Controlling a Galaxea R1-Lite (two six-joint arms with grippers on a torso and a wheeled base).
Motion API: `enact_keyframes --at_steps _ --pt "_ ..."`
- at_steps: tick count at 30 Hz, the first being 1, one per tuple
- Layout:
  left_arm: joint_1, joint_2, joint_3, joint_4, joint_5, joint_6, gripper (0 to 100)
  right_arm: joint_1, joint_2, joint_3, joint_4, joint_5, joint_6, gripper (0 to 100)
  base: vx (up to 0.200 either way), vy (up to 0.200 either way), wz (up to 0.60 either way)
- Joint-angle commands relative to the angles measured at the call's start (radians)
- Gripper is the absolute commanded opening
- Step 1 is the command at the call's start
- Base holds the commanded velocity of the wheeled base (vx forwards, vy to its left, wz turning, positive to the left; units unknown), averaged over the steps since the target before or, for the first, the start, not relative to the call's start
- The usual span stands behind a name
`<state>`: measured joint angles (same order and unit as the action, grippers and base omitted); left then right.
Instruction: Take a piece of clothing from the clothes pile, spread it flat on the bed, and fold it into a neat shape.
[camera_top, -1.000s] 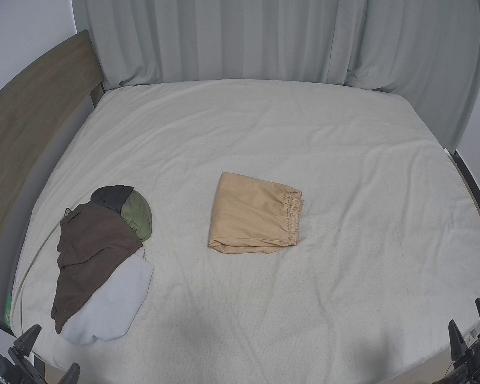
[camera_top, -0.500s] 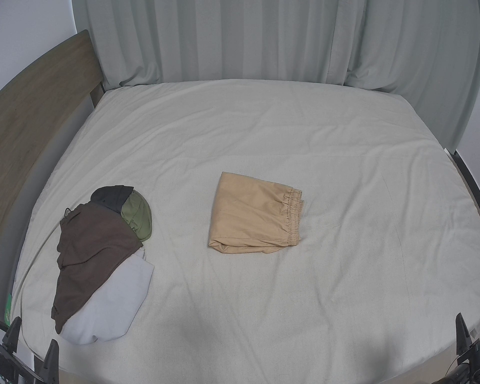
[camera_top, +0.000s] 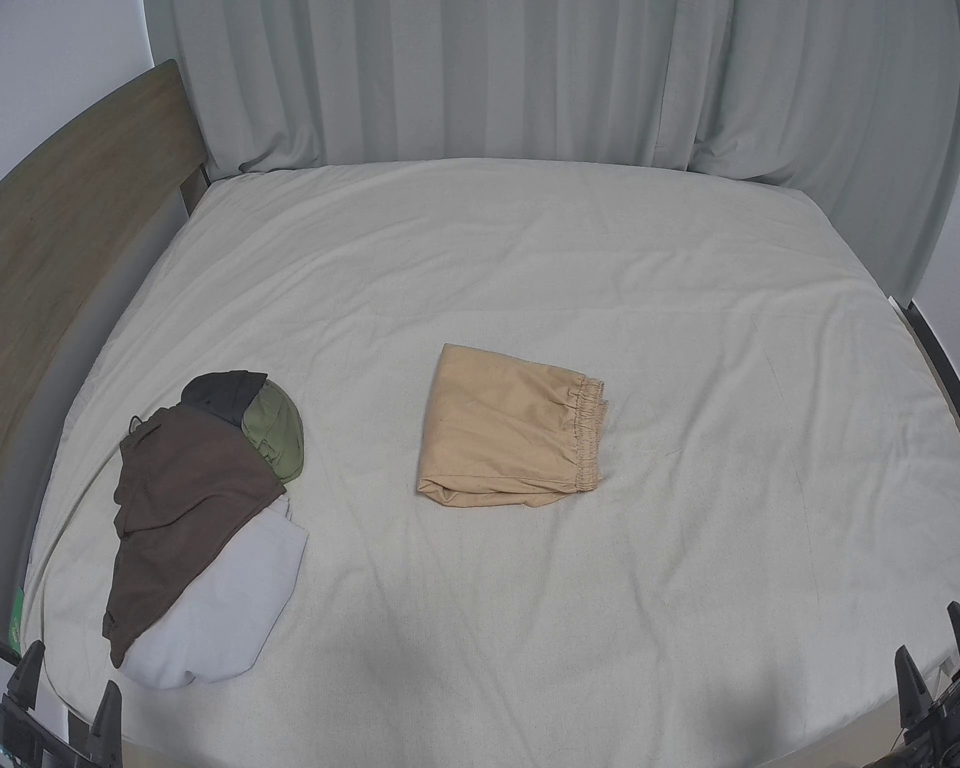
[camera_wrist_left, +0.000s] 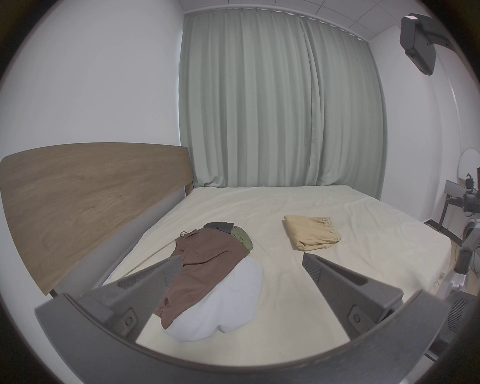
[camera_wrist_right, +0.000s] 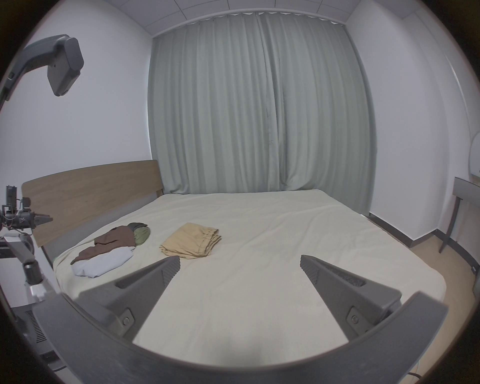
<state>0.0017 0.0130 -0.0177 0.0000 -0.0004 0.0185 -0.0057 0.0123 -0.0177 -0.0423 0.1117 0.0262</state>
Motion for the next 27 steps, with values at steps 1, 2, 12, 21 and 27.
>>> enact_keyframes --at_steps 1,2,12,21,27 --pt "0.0 -0.013 0.018 0.0 -0.001 0.0 100 0.0 -0.009 0.016 -0.001 -0.053 -0.002 100 0.0 0.0 0.0" --pt "0.0 -0.013 0.018 0.0 -0.001 0.0 100 0.0 -0.009 0.016 -0.001 -0.09 0.0 100 0.0 0.0 0.0" --pt "0.0 -0.013 0.018 0.0 -0.001 -0.002 100 0.001 -0.011 0.018 -0.008 0.014 -0.066 100 0.0 0.0 0.0" --pt "0.0 -0.013 0.018 0.0 -0.001 -0.005 100 0.003 -0.009 0.013 0.064 -0.089 -0.032 100 0.0 0.0 0.0" --pt "-0.002 -0.013 0.018 0.0 -0.001 -0.008 100 0.006 -0.011 0.018 0.042 -0.096 -0.029 100 0.0 0.0 0.0"
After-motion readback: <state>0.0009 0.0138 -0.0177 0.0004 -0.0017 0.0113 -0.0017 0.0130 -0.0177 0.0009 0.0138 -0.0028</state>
